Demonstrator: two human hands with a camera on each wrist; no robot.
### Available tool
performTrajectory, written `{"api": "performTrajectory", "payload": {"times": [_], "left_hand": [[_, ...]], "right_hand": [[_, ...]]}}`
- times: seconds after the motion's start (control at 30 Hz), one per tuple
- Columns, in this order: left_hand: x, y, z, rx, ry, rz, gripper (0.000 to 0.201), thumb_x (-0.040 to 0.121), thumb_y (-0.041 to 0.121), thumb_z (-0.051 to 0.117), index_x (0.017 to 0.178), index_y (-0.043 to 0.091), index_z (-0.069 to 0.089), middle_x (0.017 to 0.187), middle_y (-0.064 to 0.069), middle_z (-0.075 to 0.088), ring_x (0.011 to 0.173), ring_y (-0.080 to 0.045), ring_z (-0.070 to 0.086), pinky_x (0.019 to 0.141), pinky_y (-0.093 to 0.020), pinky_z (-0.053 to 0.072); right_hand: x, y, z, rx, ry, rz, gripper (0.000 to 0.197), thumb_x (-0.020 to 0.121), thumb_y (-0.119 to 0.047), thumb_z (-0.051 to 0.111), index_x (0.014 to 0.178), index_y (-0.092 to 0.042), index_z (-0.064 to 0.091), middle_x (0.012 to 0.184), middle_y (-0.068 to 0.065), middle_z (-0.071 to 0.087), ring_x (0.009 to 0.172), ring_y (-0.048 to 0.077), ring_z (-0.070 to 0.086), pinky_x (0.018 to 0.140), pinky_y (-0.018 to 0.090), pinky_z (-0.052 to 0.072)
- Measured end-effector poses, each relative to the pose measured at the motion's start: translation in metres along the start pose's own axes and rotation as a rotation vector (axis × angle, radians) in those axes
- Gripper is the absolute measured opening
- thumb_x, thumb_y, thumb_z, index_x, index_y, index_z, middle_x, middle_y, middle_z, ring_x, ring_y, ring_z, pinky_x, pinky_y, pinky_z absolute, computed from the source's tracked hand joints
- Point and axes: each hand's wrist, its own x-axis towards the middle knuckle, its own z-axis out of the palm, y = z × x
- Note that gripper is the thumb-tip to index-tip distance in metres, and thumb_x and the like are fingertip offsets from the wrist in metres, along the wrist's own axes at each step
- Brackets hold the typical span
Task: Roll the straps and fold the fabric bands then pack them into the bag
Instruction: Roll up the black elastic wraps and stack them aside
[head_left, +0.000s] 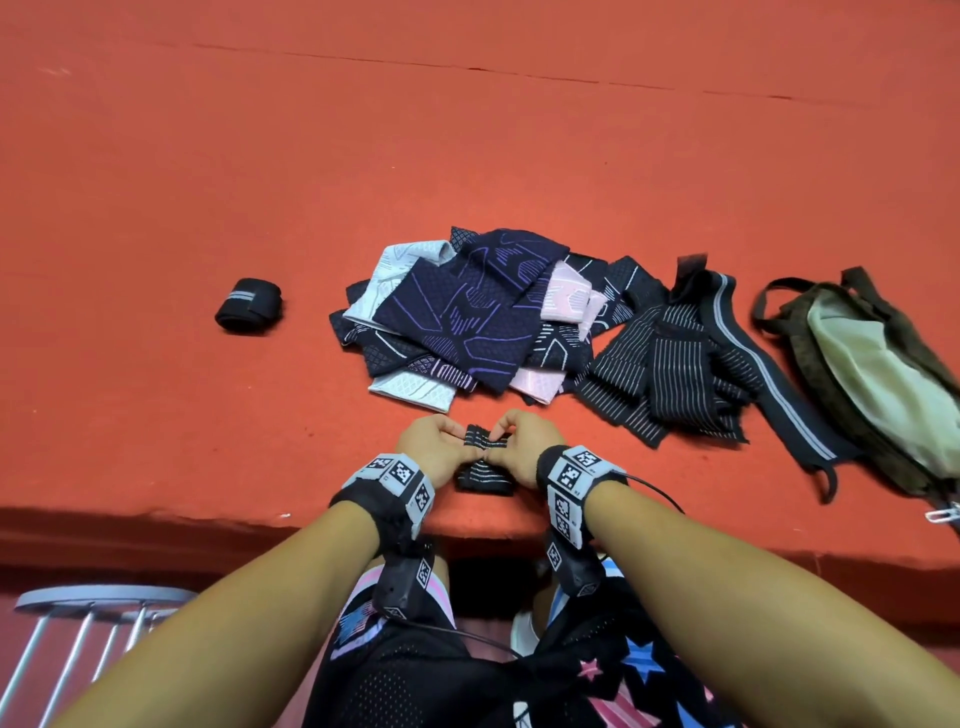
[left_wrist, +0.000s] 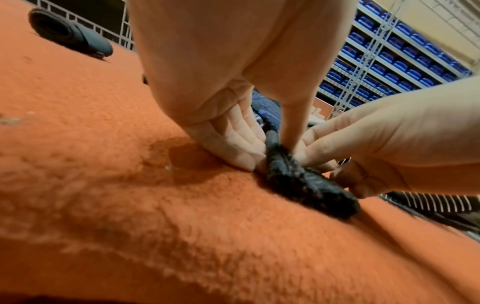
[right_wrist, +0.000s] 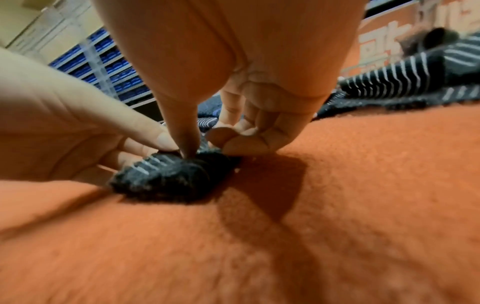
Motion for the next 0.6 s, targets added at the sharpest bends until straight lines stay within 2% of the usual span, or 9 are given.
{"api": "performTrajectory", "payload": {"times": [0.1,0.2,0.3,0.33,0.4,0.47,0.5,0.57,0.6], "left_hand": [[-0.002,0.000,-0.003,-0.028,0.030,0.019,0.022,0.079,0.007,0.079,0.091,0.018,0.064,0.075,0.001,0.069,0.076,-0.022,0.069,0.078,-0.035,0.058],[0.000,0.009,-0.023,-0.136,0.086,0.077,0.021,0.083,0.001,0.074,0.094,0.015,0.063,0.074,-0.001,0.068,0.073,-0.021,0.067,0.068,-0.026,0.054],[0.007,0.024,-0.062,-0.232,0.133,0.133,0.020,0.087,-0.001,0.069,0.093,0.016,0.061,0.071,-0.001,0.065,0.059,-0.011,0.061,0.058,-0.021,0.048],[0.008,0.029,-0.076,-0.266,0.149,0.148,0.020,0.088,-0.003,0.067,0.094,0.015,0.059,0.071,-0.001,0.064,0.058,-0.011,0.060,0.057,-0.021,0.047],[0.012,0.035,-0.103,-0.322,0.184,0.162,0.019,0.091,-0.005,0.064,0.100,0.011,0.058,0.073,-0.002,0.064,0.061,-0.014,0.059,0.057,-0.021,0.047],[0.016,0.035,-0.126,-0.364,0.234,0.170,0.018,0.091,0.002,0.067,0.101,0.013,0.059,0.079,-0.005,0.066,0.071,-0.022,0.065,0.067,-0.028,0.054],[0.018,0.033,-0.138,-0.361,0.262,0.170,0.018,0.089,0.010,0.071,0.102,0.017,0.060,0.084,-0.007,0.068,0.077,-0.025,0.068,0.074,-0.033,0.056],[0.022,0.024,-0.160,-0.313,0.297,0.152,0.030,0.079,0.030,0.076,0.105,0.027,0.061,0.091,-0.008,0.072,0.084,-0.027,0.072,0.079,-0.041,0.059],[0.025,0.017,-0.171,-0.290,0.305,0.144,0.034,0.078,0.033,0.076,0.108,0.029,0.059,0.092,-0.009,0.074,0.083,-0.027,0.073,0.078,-0.044,0.060]], "right_hand": [[0.000,-0.004,-0.003,-0.085,0.013,-0.050,0.026,0.081,-0.035,0.077,0.088,-0.026,0.053,0.093,0.000,0.068,0.081,0.020,0.062,0.069,0.029,0.045],[0.007,-0.018,-0.014,-0.060,0.139,-0.185,0.023,0.082,-0.032,0.074,0.094,-0.029,0.054,0.096,0.005,0.064,0.081,0.020,0.060,0.071,0.028,0.043],[0.016,-0.051,-0.018,0.101,0.163,-0.268,0.027,0.086,-0.028,0.072,0.105,-0.025,0.053,0.081,-0.008,0.060,0.070,0.008,0.057,0.067,0.017,0.042],[0.019,-0.064,-0.016,0.180,0.140,-0.263,0.030,0.088,-0.028,0.071,0.108,-0.025,0.049,0.076,-0.009,0.061,0.064,0.007,0.058,0.065,0.018,0.044],[0.026,-0.090,-0.006,0.336,0.098,-0.258,0.033,0.092,-0.025,0.068,0.111,-0.027,0.041,0.066,-0.004,0.063,0.053,0.012,0.058,0.063,0.027,0.050],[0.036,-0.115,0.005,0.361,0.128,-0.297,0.034,0.093,-0.021,0.066,0.111,-0.026,0.038,0.064,0.005,0.066,0.051,0.015,0.060,0.059,0.030,0.049],[0.042,-0.128,0.010,0.356,0.153,-0.319,0.035,0.093,-0.020,0.066,0.110,-0.026,0.036,0.065,0.009,0.066,0.053,0.018,0.061,0.058,0.031,0.048],[0.055,-0.153,0.022,0.334,0.178,-0.361,0.034,0.092,-0.021,0.064,0.106,-0.027,0.034,0.061,0.007,0.060,0.052,0.020,0.056,0.057,0.034,0.045],[0.061,-0.165,0.028,0.313,0.173,-0.376,0.032,0.093,-0.023,0.064,0.104,-0.027,0.035,0.061,0.004,0.055,0.051,0.018,0.051,0.057,0.034,0.043]]}}
